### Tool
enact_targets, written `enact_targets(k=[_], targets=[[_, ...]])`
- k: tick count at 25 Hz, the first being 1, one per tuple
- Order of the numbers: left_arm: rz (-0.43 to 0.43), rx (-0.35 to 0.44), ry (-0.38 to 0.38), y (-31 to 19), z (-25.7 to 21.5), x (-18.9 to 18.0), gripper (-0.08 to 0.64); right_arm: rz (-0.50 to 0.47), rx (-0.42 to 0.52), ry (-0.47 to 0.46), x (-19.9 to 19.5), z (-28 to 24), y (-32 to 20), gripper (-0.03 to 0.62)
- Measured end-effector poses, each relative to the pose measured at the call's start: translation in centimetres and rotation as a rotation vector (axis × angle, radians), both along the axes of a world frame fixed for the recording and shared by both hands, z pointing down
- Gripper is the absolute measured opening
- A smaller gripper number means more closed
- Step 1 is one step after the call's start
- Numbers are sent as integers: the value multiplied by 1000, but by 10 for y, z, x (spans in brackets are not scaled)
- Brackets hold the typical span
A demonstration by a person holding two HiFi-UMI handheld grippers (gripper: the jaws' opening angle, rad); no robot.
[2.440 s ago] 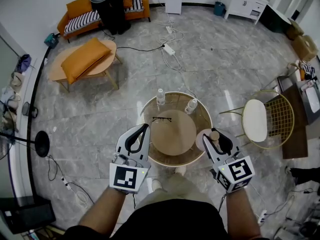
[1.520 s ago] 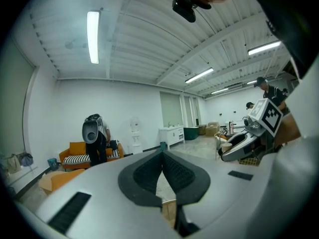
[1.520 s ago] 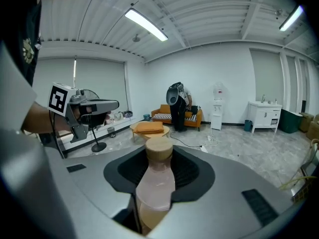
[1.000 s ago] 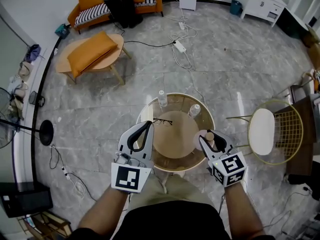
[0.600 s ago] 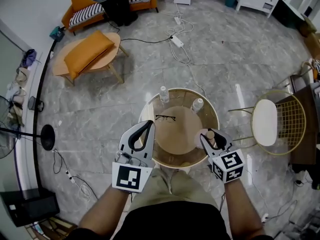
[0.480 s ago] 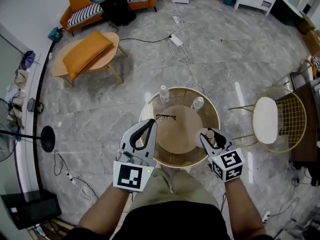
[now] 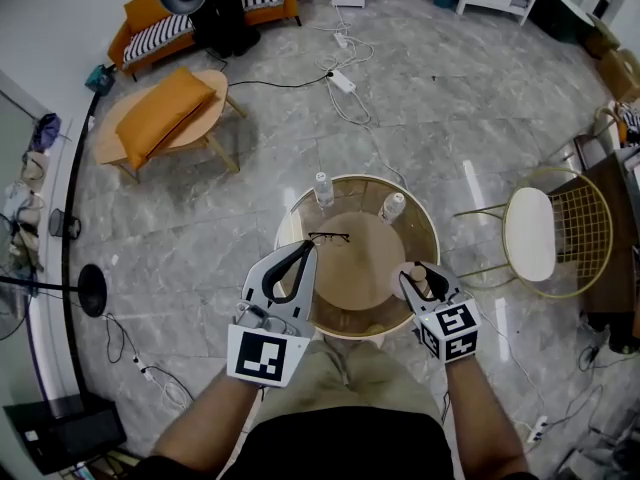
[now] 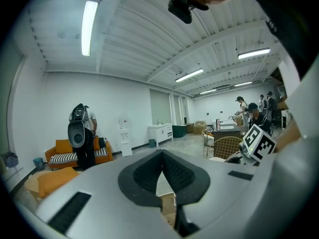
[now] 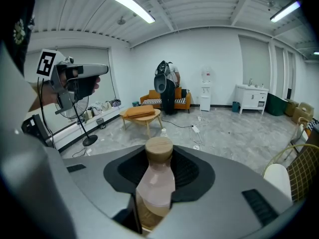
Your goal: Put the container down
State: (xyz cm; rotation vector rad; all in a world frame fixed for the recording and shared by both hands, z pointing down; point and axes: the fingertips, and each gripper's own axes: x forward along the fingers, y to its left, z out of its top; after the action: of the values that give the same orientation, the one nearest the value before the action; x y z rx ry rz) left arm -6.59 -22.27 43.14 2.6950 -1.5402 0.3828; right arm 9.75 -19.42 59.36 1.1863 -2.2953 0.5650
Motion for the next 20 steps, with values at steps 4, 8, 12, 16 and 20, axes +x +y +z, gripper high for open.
enact_targets(k=[4,8,12,16,20], targets=[[10,-1,3,-2,9,0,15,9,-6,3,-3,16,2,150],[18,3,11,-3,17,3,15,13,-18,14,-3,36,2,150],[13,-9,12,-2,21,2,15,16,-35,20,-3,51,4,150],[13,-15,2,-2,28,0,15,21,-42,25,-3,65,3,150],[14,-14,-4,-5,38,1,15,27,-38,28,-3,76,0,150]])
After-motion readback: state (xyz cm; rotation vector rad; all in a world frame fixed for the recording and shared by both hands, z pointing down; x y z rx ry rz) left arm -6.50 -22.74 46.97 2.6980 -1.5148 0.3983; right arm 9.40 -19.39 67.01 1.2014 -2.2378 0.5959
